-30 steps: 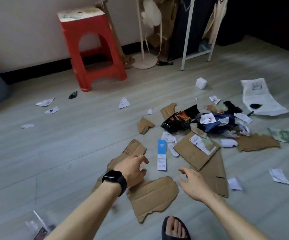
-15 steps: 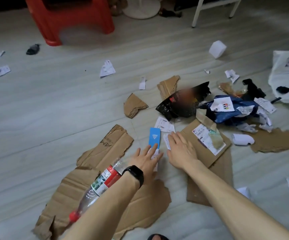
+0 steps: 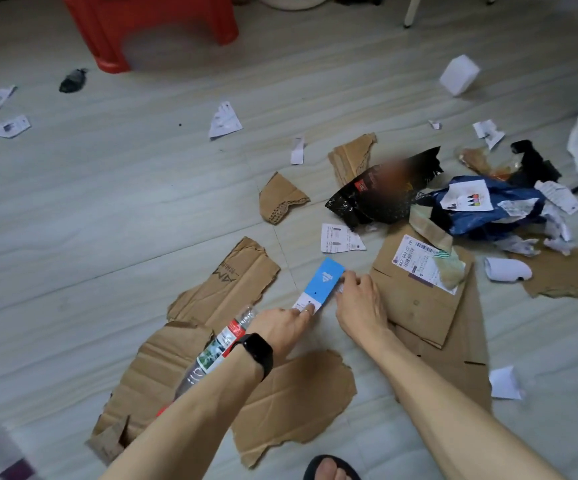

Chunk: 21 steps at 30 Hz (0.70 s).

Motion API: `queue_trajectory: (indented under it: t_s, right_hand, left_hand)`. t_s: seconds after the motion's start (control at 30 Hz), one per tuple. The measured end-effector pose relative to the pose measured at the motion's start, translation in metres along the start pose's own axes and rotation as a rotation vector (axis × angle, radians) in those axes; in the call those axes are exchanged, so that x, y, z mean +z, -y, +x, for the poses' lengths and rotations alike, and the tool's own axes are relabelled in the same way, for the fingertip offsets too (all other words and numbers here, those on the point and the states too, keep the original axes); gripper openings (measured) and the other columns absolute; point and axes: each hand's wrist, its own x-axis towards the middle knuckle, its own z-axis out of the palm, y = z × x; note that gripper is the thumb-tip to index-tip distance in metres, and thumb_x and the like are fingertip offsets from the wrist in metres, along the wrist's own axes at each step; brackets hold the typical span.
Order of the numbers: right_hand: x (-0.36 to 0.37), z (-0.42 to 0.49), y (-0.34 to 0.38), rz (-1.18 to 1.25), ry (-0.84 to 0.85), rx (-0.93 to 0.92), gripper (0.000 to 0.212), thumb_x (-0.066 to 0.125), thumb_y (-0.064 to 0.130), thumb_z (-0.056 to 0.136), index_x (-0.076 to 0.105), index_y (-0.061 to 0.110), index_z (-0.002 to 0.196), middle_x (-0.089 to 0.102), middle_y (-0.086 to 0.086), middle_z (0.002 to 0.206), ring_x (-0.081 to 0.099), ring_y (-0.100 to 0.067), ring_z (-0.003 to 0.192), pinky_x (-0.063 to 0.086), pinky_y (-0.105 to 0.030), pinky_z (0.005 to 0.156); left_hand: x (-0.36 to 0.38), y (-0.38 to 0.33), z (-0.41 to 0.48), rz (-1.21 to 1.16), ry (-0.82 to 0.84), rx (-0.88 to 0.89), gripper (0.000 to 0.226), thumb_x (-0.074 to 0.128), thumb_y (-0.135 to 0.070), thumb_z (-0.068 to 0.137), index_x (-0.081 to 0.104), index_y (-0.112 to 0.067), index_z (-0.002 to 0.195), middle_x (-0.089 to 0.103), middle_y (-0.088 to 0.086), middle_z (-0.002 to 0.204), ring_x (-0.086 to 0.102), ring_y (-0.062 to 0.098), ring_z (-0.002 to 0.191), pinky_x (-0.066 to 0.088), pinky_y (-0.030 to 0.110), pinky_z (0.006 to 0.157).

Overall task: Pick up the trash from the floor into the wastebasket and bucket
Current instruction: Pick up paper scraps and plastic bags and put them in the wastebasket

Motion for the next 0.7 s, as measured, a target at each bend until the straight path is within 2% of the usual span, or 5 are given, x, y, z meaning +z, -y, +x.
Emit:
queue_trajectory:
  t_s: [0.27, 0.43, 0.53, 0.63, 0.7]
  right_hand:
    - [-0.015, -0.003, 0.012, 0.111, 0.187, 0.166, 0.021, 0.051, 0.031, 0.097, 0.062, 0.015, 0.104, 0.065, -0.013, 0.110, 0.061, -0.037, 0.105, 0.045, -0.037, 0.077]
    - [-0.051, -0.034, 0.049, 0.851, 0.164, 0.231, 0.017, 0.059, 0.030, 0.095, 0.070, 0.020, 0.087, 0.075, -0.003, 0.088, 0.069, -0.022, 0.083, 0.054, -0.041, 0.075]
    - [-0.099, -0.070, 0.101, 0.976, 0.146, -0.023, 0.018, 0.064, 0.027, 0.095, 0.072, 0.026, 0.079, 0.073, 0.006, 0.094, 0.068, -0.014, 0.095, 0.047, -0.037, 0.079]
    - [-0.149, -0.109, 0.161, 0.784, 0.092, -0.426, 0.012, 0.068, 0.033, 0.093, 0.072, 0.028, 0.083, 0.050, 0.014, 0.140, 0.044, -0.003, 0.126, 0.034, -0.033, 0.104]
    - [-0.178, -0.142, 0.203, 0.617, 0.058, -0.623, 0.010, 0.066, 0.035, 0.093, 0.069, 0.027, 0.089, 0.040, 0.018, 0.151, 0.036, -0.004, 0.132, 0.029, -0.033, 0.107]
  left_hand:
    - [-0.038, 0.040, -0.024, -0.554, -0.287, -0.390, 0.034, 0.048, -0.020, 0.098, 0.058, -0.024, 0.130, 0.066, 0.000, 0.118, 0.062, 0.018, 0.091, 0.057, 0.029, 0.073]
    - [-0.070, 0.073, -0.087, -0.840, -0.447, -0.478, 0.021, 0.055, -0.026, 0.096, 0.066, -0.025, 0.113, 0.071, -0.004, 0.103, 0.062, 0.016, 0.085, 0.045, 0.024, 0.068]
    - [-0.094, 0.092, -0.150, -0.936, -0.502, -0.501, 0.011, 0.059, -0.032, 0.096, 0.066, -0.027, 0.102, 0.071, -0.006, 0.096, 0.065, 0.013, 0.083, 0.050, 0.026, 0.068]
    - [-0.120, 0.105, -0.218, -0.921, -0.553, -0.464, 0.013, 0.063, -0.032, 0.094, 0.070, -0.023, 0.101, 0.073, -0.004, 0.094, 0.063, 0.009, 0.076, 0.049, 0.023, 0.064]
    - [-0.137, 0.108, -0.270, -0.919, -0.599, -0.422, 0.008, 0.066, -0.030, 0.093, 0.072, -0.025, 0.096, 0.073, -0.006, 0.089, 0.064, 0.010, 0.075, 0.049, 0.023, 0.064]
